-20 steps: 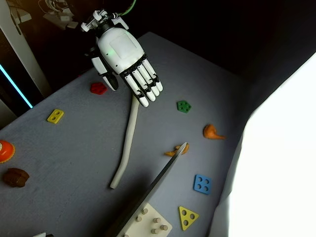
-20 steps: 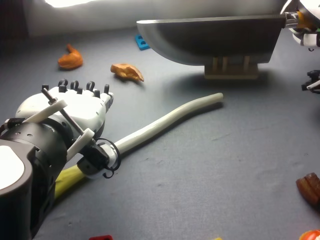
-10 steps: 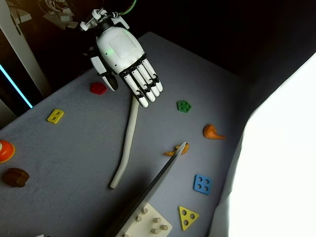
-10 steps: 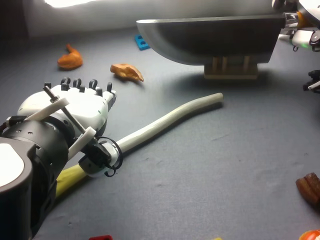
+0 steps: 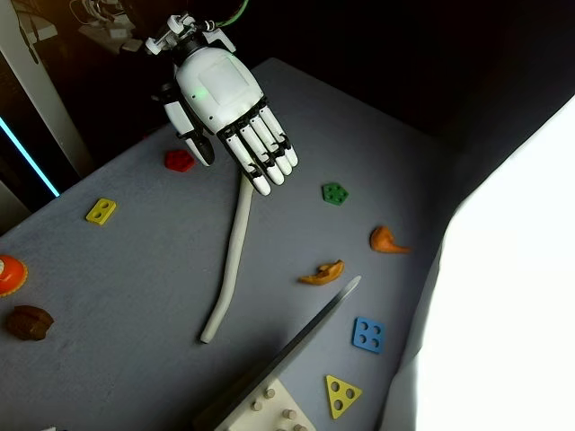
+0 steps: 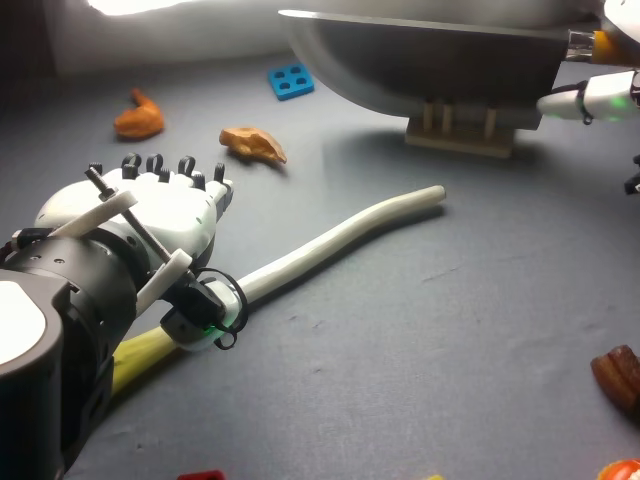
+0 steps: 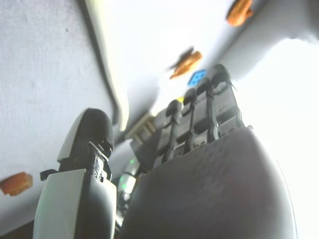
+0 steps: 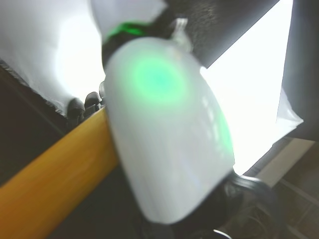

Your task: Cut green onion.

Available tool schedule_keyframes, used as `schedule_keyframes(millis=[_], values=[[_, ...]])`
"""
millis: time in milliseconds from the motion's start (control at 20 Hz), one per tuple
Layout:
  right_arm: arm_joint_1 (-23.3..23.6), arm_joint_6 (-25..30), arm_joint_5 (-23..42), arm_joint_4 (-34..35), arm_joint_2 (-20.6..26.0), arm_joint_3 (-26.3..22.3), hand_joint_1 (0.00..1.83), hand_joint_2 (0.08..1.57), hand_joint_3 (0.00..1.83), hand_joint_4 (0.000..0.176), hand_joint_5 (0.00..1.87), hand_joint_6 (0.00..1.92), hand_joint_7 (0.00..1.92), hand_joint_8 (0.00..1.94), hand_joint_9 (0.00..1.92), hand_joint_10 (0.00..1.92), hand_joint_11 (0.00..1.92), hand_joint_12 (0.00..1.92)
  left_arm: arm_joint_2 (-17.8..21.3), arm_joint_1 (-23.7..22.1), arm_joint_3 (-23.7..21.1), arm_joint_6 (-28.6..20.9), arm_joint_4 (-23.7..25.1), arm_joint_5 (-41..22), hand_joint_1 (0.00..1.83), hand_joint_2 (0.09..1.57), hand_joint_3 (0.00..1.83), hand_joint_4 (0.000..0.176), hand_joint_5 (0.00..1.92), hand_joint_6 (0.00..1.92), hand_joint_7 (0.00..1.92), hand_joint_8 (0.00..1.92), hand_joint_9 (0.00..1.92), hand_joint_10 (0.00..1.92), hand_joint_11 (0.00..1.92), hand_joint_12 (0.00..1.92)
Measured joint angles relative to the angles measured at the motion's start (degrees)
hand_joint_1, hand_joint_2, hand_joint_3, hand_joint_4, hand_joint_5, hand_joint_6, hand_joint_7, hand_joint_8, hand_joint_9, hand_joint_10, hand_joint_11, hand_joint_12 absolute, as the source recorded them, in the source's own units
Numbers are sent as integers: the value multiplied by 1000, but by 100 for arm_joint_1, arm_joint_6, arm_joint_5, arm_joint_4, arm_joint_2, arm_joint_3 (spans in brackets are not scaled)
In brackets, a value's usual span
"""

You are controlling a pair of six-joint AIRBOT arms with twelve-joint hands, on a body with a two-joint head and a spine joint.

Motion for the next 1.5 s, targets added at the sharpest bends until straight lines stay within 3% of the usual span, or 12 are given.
schedule_keyframes(millis=[50, 200, 300, 550, 750, 850, 950, 1150, 1250, 1300, 1500], values=[[24, -2, -20, -22, 0, -15, 636, 876, 0, 82, 0, 0, 0, 0, 0, 0, 0, 0, 0, -4, 0, 11, -20, 0, 606, 1363, 1, 27, 17, 5, 2, 0, 15, 3, 0, 206], [42, -2, -17, -35, -2, -24, 669, 846, 0, 83, 0, 0, 0, 0, 0, 0, 0, 0, 24, -4, 0, 15, -44, 20, 645, 1355, 0, 27, 20, 2, 3, 1, 20, 2, 0, 130], [42, -2, -20, -35, 0, -24, 697, 828, 0, 68, 0, 0, 0, 0, 0, 0, 0, 0, 24, -4, 0, 13, -48, 9, 617, 1362, 1, 29, 5, 0, 3, 1, 15, 1, 0, 112], [42, -7, 74, -33, 15, -24, 681, 849, 0, 77, 0, 0, 0, 0, 0, 0, 0, 0, 24, -4, 0, 13, -46, 11, 669, 1341, 0, 26, 12, 4, 1, 0, 10, 0, 0, 93], [59, -7, 142, -22, 26, -24, 684, 851, 0, 63, 0, 0, 0, 0, 0, 0, 0, 0, 24, -4, 0, 31, -48, 9, 712, 1324, 0, 25, 18, 4, 2, 1, 10, 4, 0, 97], [70, 17, 151, -44, 48, -26, 717, 841, 0, 68, 0, 0, 0, 0, 0, 0, 0, 0, 24, -4, 2, 33, -46, 4, 654, 1336, 0, 22, 31, 4, 30, 3, 42, 8, 0, 205], [98, 302, 57, -234, 160, -87, 713, 846, 0, 73, 0, 0, 0, 0, 0, 0, 0, 0, 24, -4, 0, 31, -48, 9, 639, 1344, 0, 22, 9, 5, 5, 0, 16, 7, 0, 135], [146, 577, 90, -667, 634, -610, 676, 848, 0, 78, 0, 0, 0, 0, 0, 0, 0, 0, 22, -4, 7, 33, -46, 2, 657, 1347, 1, 35, 0, 0, 0, 0, 0, 0, 0, 175], [199, 581, 96, -754, 787, -817, 637, 855, 0, 77, 0, 0, 0, 0, 0, 0, 0, 0, 22, -2, 7, 33, -48, 0, 681, 1334, 0, 31, 0, 0, 0, 0, 1, 0, 0, 121], [227, 638, 107, -855, 946, -1023, 623, 869, 0, 81, 0, 0, 0, 0, 0, 0, 0, 0, 24, -2, 7, 33, -46, 4, 677, 1335, 0, 33, 28, 8, 3, 1, 17, 5, 0, 84], [420, 839, 105, -1379, 1733, -2037, 589, 862, 0, 69, 0, 0, 0, 0, 0, 0, 0, 0, 24, 2, 7, 33, -42, -4, 647, 1337, 0, 43, 20, 1, 0, 0, 1, 0, 0, 76]])
